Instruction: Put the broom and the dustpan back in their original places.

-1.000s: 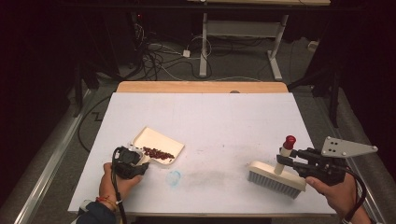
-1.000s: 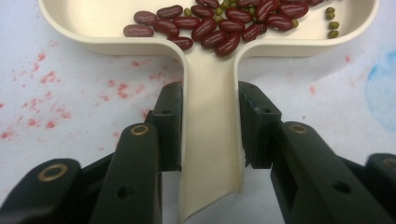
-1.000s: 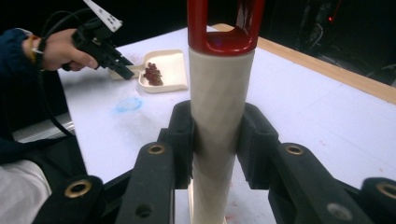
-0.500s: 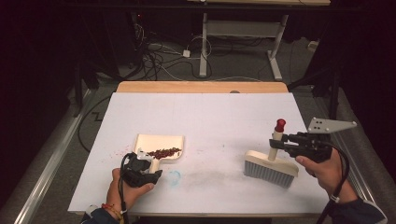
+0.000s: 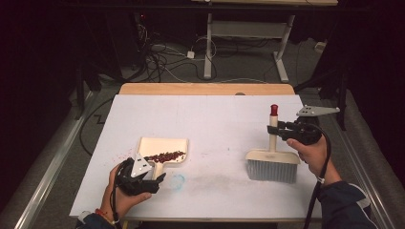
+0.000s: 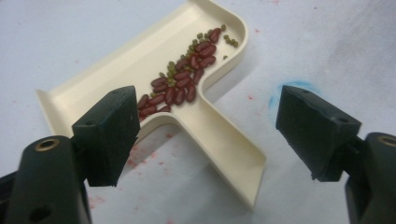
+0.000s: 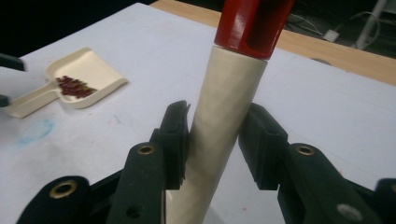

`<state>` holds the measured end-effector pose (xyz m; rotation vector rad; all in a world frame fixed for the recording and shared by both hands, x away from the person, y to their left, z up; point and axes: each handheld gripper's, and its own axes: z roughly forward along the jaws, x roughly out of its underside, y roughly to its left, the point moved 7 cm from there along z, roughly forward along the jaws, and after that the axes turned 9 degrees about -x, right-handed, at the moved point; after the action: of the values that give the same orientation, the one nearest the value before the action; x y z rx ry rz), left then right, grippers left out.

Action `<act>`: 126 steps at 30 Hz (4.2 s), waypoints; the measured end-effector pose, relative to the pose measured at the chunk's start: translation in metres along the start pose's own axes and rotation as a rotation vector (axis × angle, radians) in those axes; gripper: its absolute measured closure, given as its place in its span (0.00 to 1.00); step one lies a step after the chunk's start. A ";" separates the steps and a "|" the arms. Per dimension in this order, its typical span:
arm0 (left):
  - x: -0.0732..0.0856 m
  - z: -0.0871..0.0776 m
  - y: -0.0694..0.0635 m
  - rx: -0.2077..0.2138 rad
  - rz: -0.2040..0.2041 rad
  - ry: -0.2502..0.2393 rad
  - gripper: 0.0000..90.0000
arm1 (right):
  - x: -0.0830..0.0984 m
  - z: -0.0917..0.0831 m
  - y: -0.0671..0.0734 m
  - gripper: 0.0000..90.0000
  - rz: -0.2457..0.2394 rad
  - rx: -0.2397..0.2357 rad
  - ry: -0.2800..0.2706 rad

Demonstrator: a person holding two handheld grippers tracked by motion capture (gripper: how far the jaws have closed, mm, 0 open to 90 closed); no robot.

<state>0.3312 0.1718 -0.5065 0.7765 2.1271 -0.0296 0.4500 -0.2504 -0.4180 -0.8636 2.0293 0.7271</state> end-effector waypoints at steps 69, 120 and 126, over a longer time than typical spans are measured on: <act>0.011 -0.013 0.001 -0.011 0.077 -0.091 0.22 | -0.017 0.023 0.030 0.18 -0.134 0.345 -0.166; 0.013 -0.009 -0.004 -0.005 0.097 -0.062 0.22 | 0.047 -0.013 0.064 0.19 -0.273 0.317 -0.145; 0.012 -0.009 -0.004 -0.003 0.100 -0.063 0.22 | 0.061 -0.019 0.061 0.19 -0.300 0.350 -0.147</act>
<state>0.3170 0.1770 -0.5106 0.8678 2.0259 0.0019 0.3666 -0.2469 -0.4476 -0.8547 1.7738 0.2504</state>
